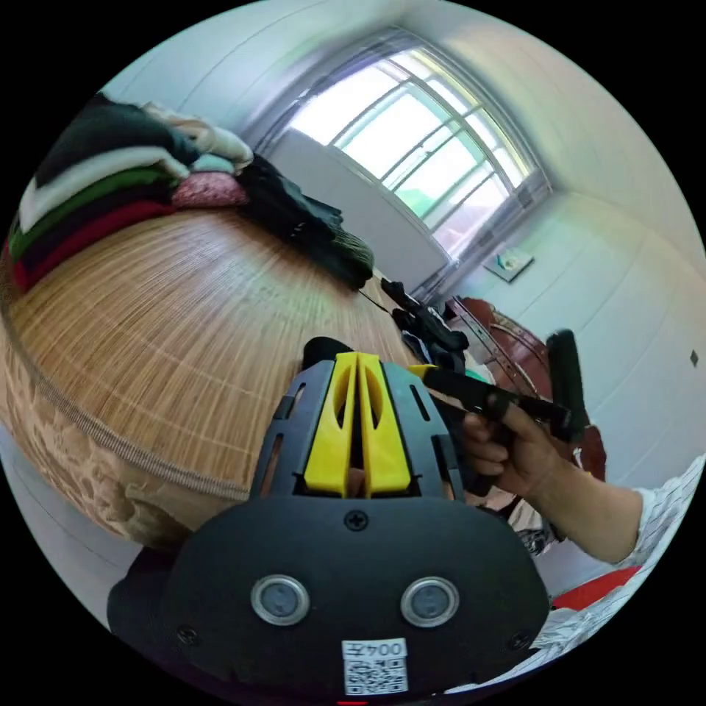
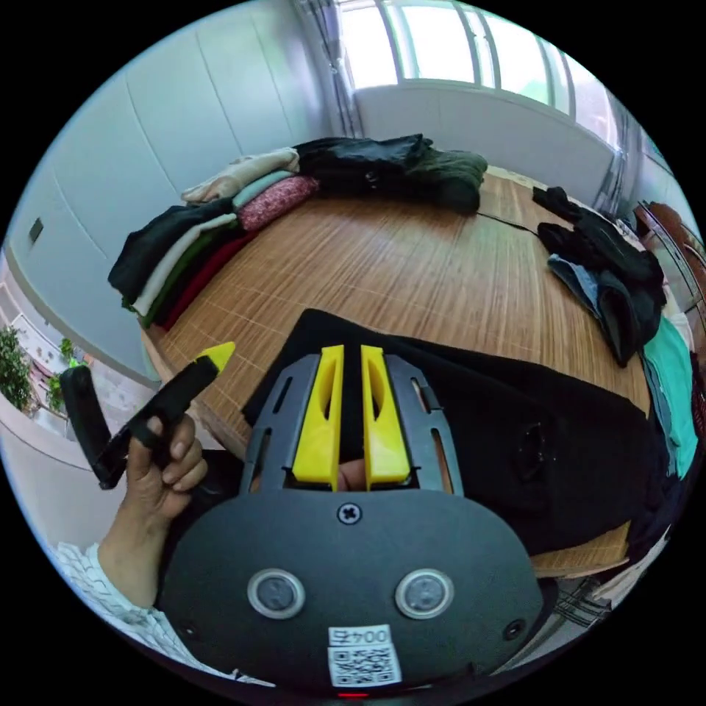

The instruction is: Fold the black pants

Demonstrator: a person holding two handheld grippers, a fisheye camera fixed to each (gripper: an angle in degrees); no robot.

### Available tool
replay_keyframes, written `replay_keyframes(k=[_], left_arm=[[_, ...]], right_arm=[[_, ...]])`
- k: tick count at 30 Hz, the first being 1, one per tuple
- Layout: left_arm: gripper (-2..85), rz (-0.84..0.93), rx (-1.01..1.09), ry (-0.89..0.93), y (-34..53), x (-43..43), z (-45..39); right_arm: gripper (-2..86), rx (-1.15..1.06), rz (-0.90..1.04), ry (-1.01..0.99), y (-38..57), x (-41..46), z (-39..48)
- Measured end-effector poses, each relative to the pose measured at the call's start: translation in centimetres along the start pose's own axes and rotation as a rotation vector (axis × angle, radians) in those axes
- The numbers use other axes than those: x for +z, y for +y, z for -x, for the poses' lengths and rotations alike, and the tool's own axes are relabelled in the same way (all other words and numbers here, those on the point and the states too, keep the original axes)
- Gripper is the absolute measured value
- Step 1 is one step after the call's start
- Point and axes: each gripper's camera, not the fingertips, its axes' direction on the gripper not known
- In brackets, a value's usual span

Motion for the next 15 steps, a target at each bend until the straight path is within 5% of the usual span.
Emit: replay_keyframes(k=[3,8,12,15], left_arm=[[0.2,0.047,0.074,-0.061,-0.2,2.9,-2.8],[0.2,0.1,0.075,0.048,-3.0,6.7,-3.4],[0.1,0.346,0.174,-0.197,0.0,12.4,-2.1],[0.1,0.249,0.147,-0.126,2.8,10.4,0.1]], right_arm=[[4.2,0.022,0.172,0.028,-0.9,6.5,-3.1],[4.0,0.095,-0.018,-0.009,1.0,9.4,-6.3],[3.3,0.047,0.003,-0.048,-1.2,9.9,-8.7],[3.0,0.077,0.093,-0.175,-6.0,9.3,-12.8]])
